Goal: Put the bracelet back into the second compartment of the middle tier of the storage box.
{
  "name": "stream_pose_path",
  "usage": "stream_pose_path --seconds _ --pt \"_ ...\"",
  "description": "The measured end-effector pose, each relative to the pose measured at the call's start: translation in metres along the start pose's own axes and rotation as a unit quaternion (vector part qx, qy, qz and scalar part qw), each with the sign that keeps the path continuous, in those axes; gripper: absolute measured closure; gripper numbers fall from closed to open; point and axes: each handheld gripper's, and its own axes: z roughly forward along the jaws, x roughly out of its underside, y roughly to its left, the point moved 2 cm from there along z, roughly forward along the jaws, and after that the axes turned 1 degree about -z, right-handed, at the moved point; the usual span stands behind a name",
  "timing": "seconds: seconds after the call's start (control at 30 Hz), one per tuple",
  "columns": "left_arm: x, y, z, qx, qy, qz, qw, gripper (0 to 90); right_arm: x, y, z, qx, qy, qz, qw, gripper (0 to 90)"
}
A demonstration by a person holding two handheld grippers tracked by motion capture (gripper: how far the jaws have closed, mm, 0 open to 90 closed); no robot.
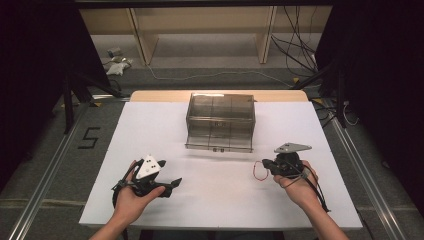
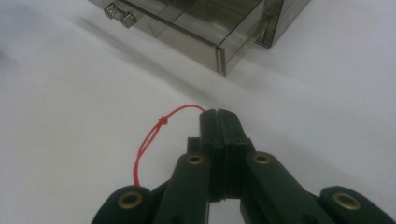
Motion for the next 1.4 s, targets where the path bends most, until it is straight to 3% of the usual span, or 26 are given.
stream_pose_path --seconds 1.4 --pt "0.000 0.000 0.000 0.000 -0.001 -0.001 1.0000 17.4 -0.017 0.010 0.004 -0.012 -0.018 -0.009 0.9997 90.0"
